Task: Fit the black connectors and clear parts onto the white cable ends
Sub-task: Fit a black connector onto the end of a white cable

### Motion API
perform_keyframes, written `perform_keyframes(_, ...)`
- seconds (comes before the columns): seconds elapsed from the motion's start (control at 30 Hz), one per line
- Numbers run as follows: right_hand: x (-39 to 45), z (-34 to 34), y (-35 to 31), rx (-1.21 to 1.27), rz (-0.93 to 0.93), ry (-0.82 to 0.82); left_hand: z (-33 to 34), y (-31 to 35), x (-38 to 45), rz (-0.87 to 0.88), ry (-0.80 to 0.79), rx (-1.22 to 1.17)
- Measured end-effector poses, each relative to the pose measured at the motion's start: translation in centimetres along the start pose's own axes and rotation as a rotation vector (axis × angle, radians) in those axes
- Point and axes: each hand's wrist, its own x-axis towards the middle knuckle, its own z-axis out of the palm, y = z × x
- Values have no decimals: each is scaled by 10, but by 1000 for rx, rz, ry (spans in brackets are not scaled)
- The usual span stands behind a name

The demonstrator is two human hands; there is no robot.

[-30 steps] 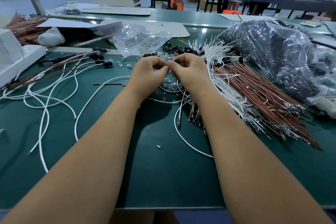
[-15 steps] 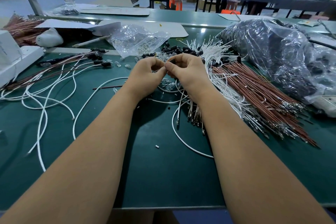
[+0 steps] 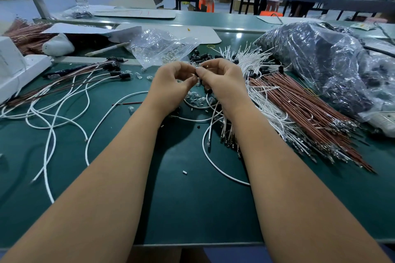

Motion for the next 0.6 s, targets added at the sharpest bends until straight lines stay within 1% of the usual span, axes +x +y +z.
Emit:
perform_keyframes(0.1, -1, -4, -2, 57, 11, 22, -2, -2, 0, -6, 5, -11)
perform_keyframes(0.37, -3, -5, -2, -20, -79, 22, -5, -4, -1, 26, 45, 31)
perform_keyframes(0.6, 0, -6, -1, 36, -94, 26, -8, -7, -1, 33, 72, 104)
